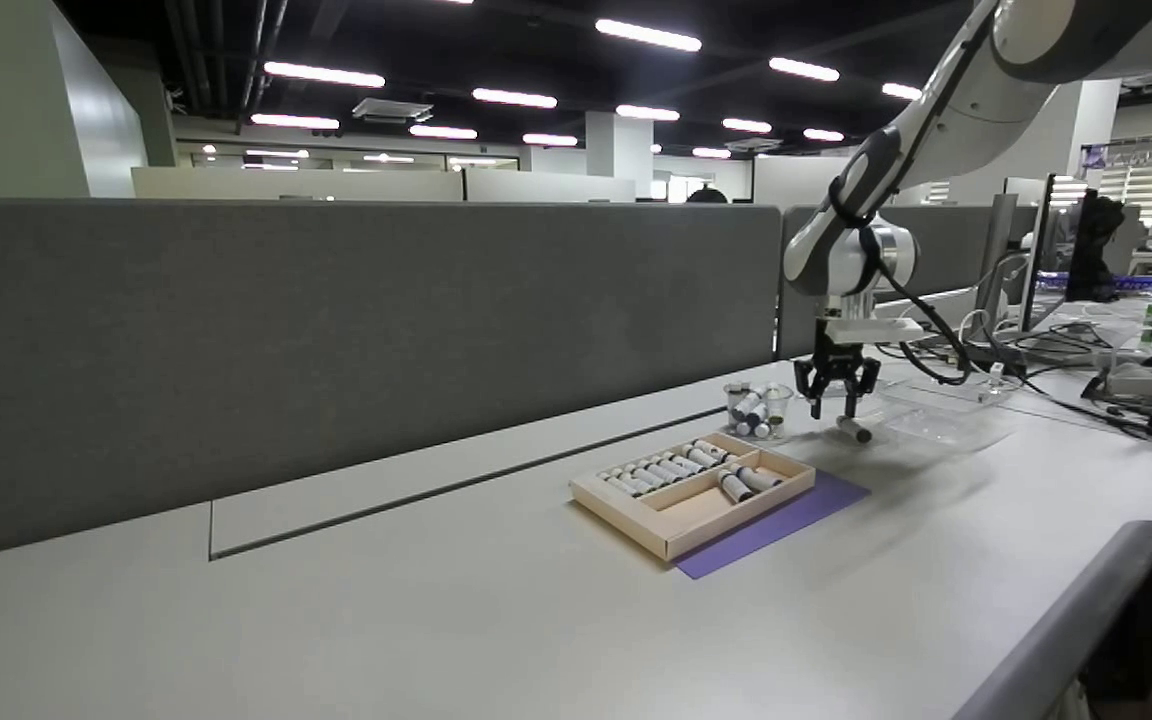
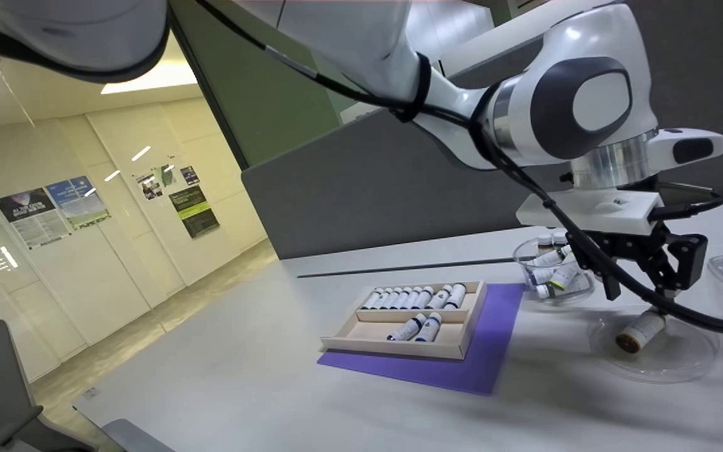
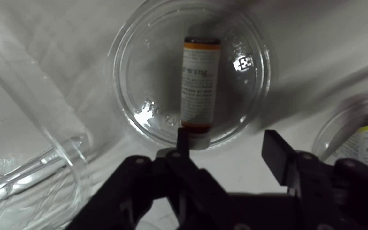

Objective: Pick up the bottle from the table and put it in the lower compartment of the tray

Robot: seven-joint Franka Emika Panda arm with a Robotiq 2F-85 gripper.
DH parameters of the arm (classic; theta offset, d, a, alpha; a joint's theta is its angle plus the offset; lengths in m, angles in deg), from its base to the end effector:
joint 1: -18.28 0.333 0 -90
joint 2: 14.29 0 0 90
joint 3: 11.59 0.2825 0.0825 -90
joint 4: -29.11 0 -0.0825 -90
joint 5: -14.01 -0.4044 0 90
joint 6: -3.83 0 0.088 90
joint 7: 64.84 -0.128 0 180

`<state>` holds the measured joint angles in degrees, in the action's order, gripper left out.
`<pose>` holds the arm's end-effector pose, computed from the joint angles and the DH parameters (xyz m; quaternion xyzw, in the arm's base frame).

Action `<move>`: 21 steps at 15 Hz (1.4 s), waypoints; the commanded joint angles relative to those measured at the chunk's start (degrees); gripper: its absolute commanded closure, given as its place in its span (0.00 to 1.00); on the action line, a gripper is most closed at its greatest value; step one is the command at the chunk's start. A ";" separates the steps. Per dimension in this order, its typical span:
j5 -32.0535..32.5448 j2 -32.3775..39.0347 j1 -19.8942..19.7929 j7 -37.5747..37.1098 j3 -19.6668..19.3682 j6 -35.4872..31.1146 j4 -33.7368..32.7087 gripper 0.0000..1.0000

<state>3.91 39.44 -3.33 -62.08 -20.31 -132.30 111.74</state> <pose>0.6166 -0.3420 0.0751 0.9629 -0.2696 0.0045 0.0012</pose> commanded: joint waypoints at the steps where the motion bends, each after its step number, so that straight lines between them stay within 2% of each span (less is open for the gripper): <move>1: -0.26 2.20 -0.80 -2.21 0.68 5.16 -5.55 0.73; 3: -0.05 2.76 -0.80 -2.76 0.47 8.90 -7.29 0.88; 4: 0.10 2.96 -0.74 -3.21 0.22 11.05 -8.09 0.45; 5: 0.12 3.03 -0.95 -3.14 0.26 13.66 -8.88 0.49; 6: 0.37 3.13 -0.98 -3.29 0.05 16.39 -9.69 0.49; 10: -0.20 3.60 -2.24 -2.97 0.09 23.48 -12.20 0.22; 13: -0.40 4.29 -3.15 -2.51 0.14 25.11 -13.39 0.01; 20: -0.13 6.38 -3.49 0.10 1.08 24.10 -13.96 0.00; 21: -0.11 6.55 -3.40 0.20 1.18 23.86 -13.86 0.21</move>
<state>3.88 44.40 -6.42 -62.10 -19.80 -109.48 100.45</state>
